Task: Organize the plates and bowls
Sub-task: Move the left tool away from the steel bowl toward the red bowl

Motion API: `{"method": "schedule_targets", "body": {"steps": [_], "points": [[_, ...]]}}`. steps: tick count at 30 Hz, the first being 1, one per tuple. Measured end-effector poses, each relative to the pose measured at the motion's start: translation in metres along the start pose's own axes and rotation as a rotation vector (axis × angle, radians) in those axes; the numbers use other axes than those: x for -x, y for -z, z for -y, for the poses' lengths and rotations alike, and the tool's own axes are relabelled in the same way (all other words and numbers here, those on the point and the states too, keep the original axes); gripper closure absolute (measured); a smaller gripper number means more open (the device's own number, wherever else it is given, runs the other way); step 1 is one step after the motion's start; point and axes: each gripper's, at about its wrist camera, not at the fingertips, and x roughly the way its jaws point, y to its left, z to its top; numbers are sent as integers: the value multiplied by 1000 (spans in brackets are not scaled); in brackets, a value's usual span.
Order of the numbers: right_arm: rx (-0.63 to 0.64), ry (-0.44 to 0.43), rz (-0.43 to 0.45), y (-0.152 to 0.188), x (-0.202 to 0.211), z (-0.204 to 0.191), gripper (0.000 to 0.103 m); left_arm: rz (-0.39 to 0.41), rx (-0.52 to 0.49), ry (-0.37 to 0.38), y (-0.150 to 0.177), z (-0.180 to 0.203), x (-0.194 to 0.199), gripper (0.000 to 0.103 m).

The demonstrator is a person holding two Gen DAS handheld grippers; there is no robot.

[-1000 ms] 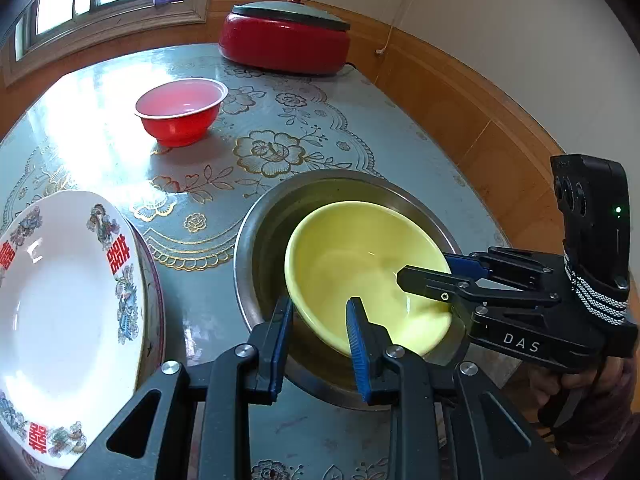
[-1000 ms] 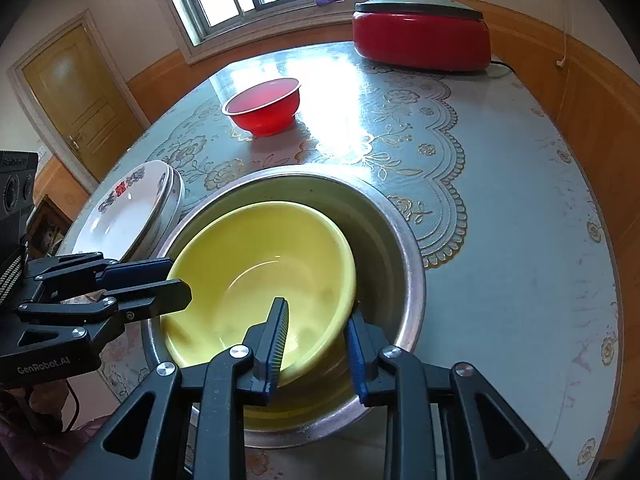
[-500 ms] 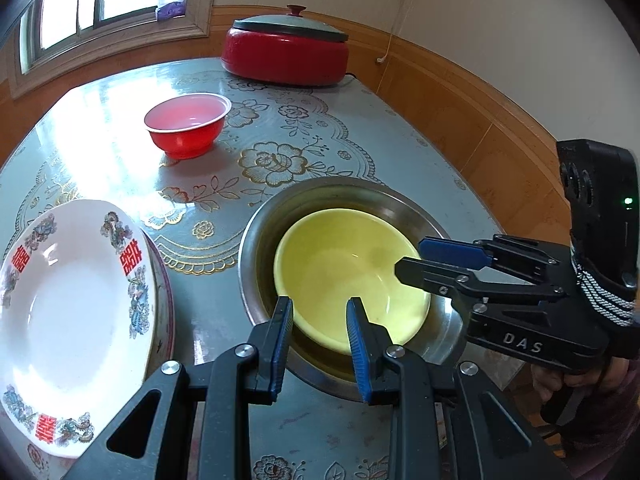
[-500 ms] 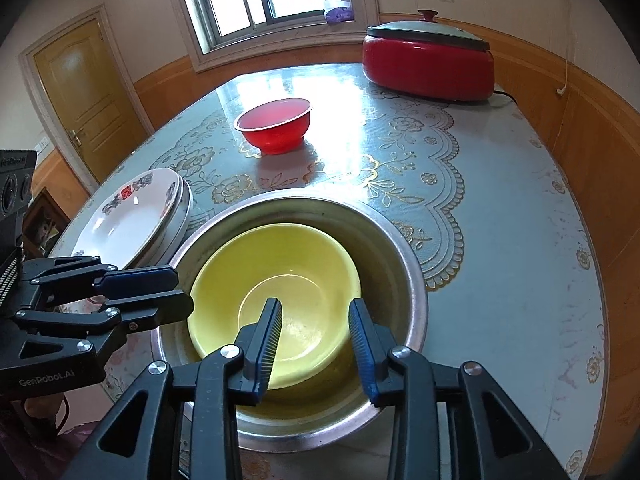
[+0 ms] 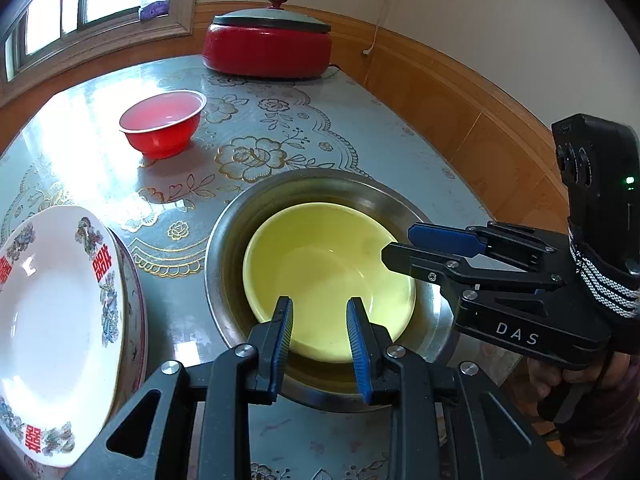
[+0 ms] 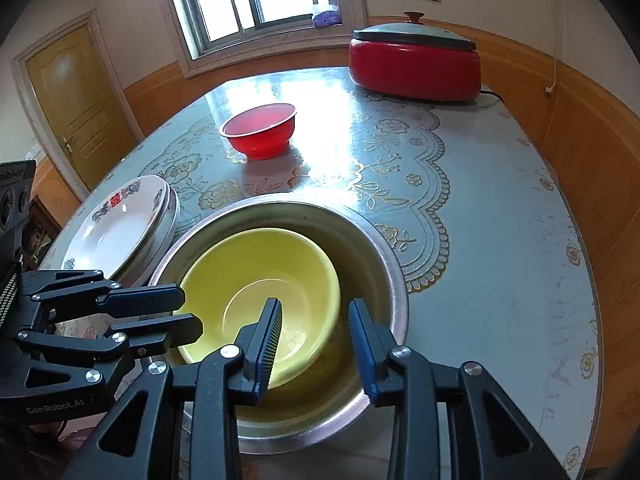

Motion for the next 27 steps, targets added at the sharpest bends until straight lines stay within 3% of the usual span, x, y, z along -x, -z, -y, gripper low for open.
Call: {"method": "schedule_targets", "body": {"steps": [7, 12, 16, 27], "points": [[-44, -61, 20, -13, -3, -1, 69, 47, 31, -29, -7, -11, 17, 69], [-103, -151, 18, -26, -10, 0, 69, 52, 73, -71, -14, -30, 22, 69], [-107, -162, 22, -41, -14, -5, 69, 58, 86, -140, -22, -45, 27, 69], [-235, -343, -19, -95, -41, -1, 68, 70, 146, -228, -54, -90, 31, 63]]}}
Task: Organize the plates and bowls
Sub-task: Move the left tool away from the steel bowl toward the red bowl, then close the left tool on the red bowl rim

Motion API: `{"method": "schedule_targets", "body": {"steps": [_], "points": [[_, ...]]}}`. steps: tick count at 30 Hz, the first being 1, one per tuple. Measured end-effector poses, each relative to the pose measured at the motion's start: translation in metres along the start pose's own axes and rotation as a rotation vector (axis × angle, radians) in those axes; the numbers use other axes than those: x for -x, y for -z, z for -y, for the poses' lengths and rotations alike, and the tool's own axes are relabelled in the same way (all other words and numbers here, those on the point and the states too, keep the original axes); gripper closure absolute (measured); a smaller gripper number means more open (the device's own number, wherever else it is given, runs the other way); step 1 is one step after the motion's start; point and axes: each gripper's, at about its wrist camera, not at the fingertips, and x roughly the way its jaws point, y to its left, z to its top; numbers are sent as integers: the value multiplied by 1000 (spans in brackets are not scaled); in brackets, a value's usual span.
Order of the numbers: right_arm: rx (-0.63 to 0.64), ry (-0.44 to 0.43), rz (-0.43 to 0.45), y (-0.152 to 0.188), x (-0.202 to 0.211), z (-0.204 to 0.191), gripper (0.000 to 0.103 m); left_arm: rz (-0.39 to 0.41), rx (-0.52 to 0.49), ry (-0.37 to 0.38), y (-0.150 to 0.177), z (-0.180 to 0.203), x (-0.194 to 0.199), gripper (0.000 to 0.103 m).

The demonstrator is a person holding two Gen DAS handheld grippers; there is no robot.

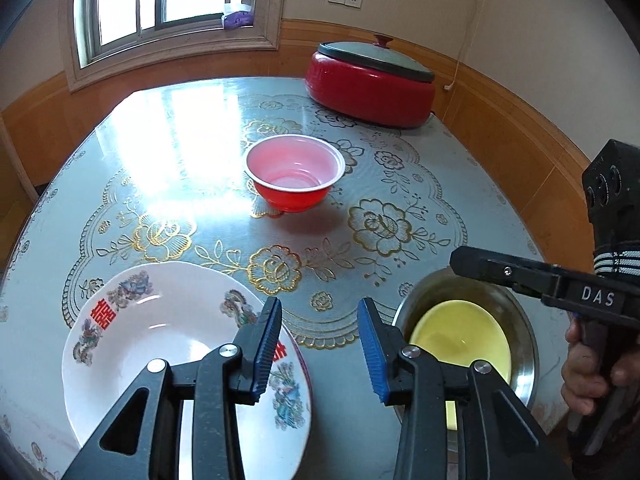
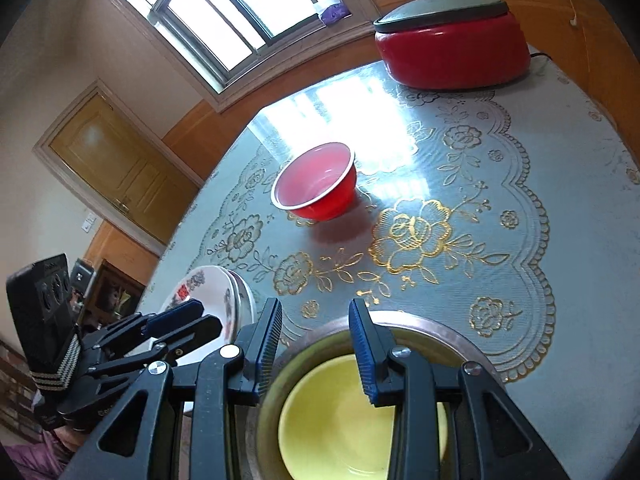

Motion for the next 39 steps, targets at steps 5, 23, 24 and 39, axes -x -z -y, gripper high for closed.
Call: {"method": "schedule_targets", "body": {"steps": [5, 23, 24, 39], "points": [[-35, -3, 1, -23, -14, 0, 68, 0, 1, -17, -10, -10, -5, 54], [-92, 54, -17, -77, -67, 2, 70, -38, 3, 9, -46, -42, -43, 54], [-96, 56, -20, -79, -70, 3, 70, -44, 9, 13, -48, -45, -46, 54], [-113, 148, -3, -101, -111, 11, 78, -117, 187, 85, -86, -89, -89, 62]]}}
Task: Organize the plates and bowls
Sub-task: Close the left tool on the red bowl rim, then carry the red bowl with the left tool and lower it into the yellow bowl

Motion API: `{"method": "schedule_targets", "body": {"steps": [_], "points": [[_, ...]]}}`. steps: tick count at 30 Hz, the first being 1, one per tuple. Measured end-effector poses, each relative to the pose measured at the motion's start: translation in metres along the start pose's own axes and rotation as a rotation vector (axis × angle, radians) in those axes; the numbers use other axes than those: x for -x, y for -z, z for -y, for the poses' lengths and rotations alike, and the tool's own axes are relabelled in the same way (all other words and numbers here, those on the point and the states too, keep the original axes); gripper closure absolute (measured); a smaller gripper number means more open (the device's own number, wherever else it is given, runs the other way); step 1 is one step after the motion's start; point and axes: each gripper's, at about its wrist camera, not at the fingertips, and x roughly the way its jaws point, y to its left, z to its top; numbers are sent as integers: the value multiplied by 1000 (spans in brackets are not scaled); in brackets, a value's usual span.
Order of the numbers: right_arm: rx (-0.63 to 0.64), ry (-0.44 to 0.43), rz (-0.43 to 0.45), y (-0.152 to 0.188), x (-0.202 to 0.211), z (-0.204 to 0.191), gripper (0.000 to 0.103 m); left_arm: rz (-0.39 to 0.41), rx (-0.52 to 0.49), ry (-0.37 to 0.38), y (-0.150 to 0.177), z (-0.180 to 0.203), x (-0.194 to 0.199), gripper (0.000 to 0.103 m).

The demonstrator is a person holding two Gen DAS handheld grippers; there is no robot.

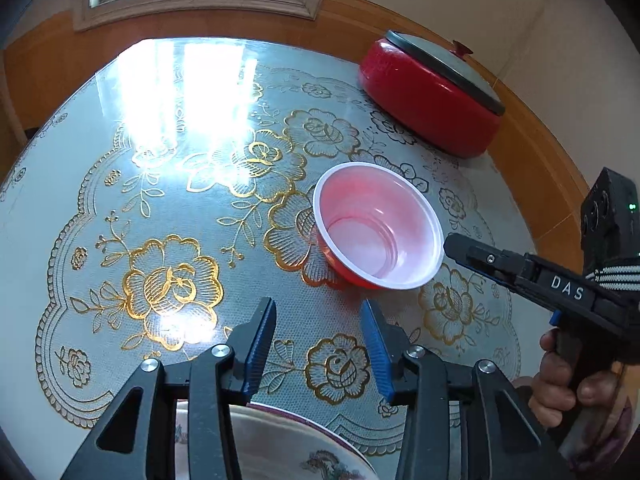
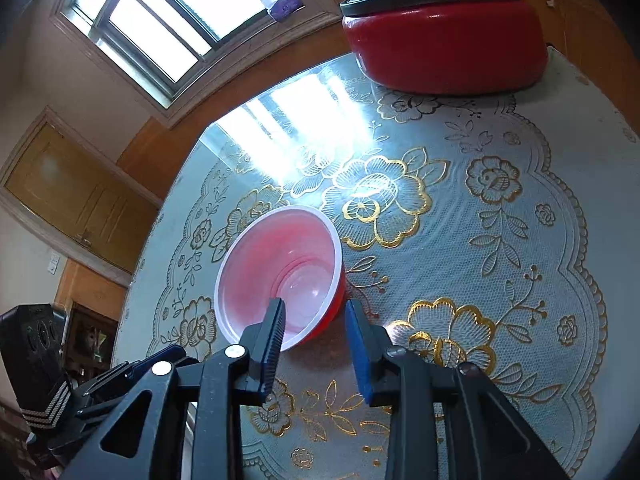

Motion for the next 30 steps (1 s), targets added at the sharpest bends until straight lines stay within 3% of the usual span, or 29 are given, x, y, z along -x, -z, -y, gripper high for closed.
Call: {"method": "schedule_targets", "body": {"steps": [7, 9, 13, 21, 30], "points": [[-17, -10, -2, -5, -16, 5, 83, 6, 60, 37, -22, -3, -15, 70], [-6, 7, -7, -5, -22, 4, 90, 8, 58, 26, -29, -1, -21, 71], [16, -4, -18, -2, -25, -1, 96, -27, 49, -12, -34, 3, -39, 87], [20, -51, 23, 6, 8, -2, 96, 9, -15, 19, -16, 16, -17, 87], [29, -70, 79, 41, 57, 0, 96, 22, -98, 62, 26, 40, 19, 87]]}}
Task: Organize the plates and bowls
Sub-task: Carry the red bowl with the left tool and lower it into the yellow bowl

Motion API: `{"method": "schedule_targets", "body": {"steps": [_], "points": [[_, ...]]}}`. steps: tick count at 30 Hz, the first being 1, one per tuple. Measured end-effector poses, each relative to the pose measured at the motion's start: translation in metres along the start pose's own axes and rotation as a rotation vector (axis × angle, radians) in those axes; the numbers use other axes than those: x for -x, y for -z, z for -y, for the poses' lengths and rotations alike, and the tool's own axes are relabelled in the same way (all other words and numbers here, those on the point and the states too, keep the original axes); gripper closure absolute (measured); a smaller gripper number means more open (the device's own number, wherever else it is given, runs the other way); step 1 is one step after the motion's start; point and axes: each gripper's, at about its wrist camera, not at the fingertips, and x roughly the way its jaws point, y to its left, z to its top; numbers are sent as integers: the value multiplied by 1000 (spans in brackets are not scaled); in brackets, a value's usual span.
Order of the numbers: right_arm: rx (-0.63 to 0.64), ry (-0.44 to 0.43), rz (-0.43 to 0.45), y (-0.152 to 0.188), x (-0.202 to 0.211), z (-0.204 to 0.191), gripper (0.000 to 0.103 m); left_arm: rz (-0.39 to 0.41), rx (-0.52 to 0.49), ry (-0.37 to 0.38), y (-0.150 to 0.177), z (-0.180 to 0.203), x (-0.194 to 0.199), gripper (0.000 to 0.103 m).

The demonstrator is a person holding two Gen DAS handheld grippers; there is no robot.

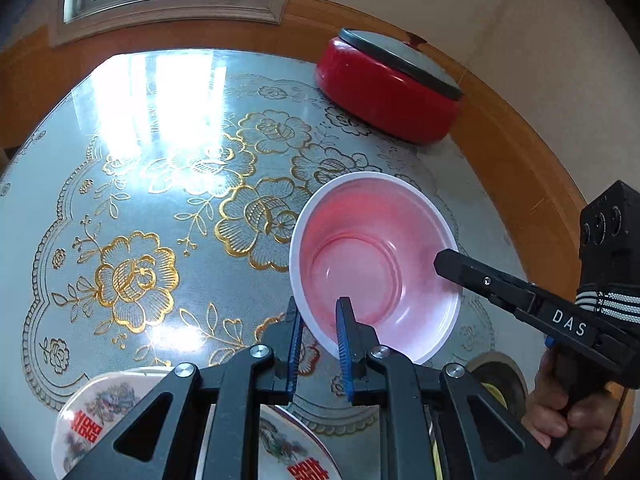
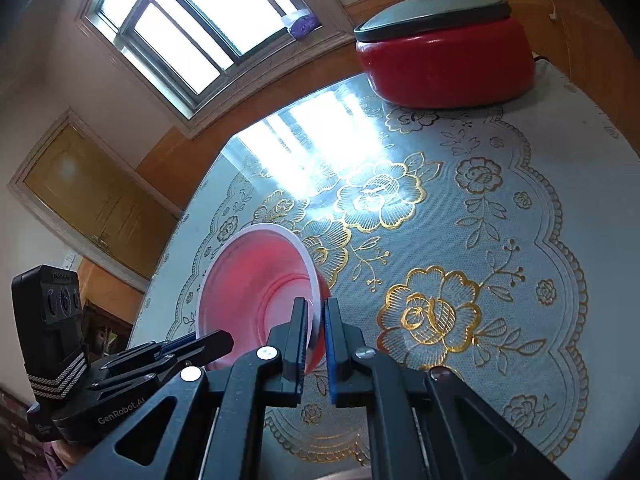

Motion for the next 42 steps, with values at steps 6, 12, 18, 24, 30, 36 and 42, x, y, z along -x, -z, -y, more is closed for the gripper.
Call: {"method": "schedule_targets", "body": {"steps": [6, 12, 18, 24, 30, 36, 42], "points": [[13, 7, 31, 22, 35, 0, 94, -5, -50, 45, 24, 22, 16, 86], [15, 22, 61, 42, 67, 1, 93, -21, -92, 93, 42, 41, 27, 86], [16, 39, 89, 61, 94, 2, 93, -32, -129, 135, 58, 58, 39, 86], [16, 63, 81, 79, 111, 5, 93, -66, -146, 175, 70, 66, 40, 87], [-21, 78, 70, 95, 122, 15, 93, -101, -170, 206, 82, 74, 33, 87], [-47, 103, 54, 109, 126, 21, 93, -127, -191, 226, 89, 81, 30, 87], [-71, 123, 43, 122, 130, 27, 93, -153, -205, 235, 94, 85, 23, 87]]}}
